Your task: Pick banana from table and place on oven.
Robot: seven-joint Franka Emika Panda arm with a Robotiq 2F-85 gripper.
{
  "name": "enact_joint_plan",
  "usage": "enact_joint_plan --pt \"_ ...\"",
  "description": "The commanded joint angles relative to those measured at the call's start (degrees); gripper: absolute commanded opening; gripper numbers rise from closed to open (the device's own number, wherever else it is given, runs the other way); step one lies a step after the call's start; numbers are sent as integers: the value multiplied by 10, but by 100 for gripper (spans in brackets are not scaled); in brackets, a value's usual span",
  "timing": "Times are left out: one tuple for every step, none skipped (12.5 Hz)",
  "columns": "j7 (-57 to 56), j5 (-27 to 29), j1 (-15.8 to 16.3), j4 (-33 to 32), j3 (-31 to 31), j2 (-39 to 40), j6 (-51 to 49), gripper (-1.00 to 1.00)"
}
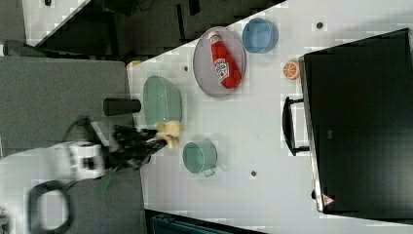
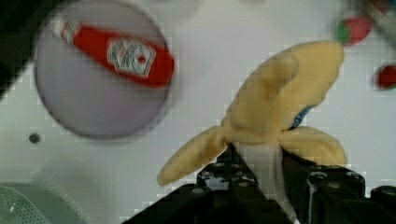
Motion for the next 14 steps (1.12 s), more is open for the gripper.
enact_joint_plan --pt "7 9 -1 73 -48 22 -100 -51" --pt "-4 9 -1 94 -66 23 -111 -51" --pt "-33 8 -3 109 -87 27 -114 -51" --pt "-76 7 -4 117 -109 31 -114 -51" --pt "-121 6 -5 121 -133 37 -114 -51" --pt "-160 6 -6 122 -157 44 -113 -51" --pt "-193 6 -7 122 -182 54 -113 -51" --pt "-228 6 -9 122 -208 66 -111 -51" --pt "-268 6 -10 122 -235 81 -101 -51" --pt "-318 6 -11 122 -262 97 -79 -51" --pt "-369 6 -11 122 -289 114 -50 -51" --pt "-418 6 -11 122 -312 133 -17 -51" --pt "-461 6 -12 122 -334 156 19 -51" --pt "-502 6 -12 122 -352 178 50 -51"
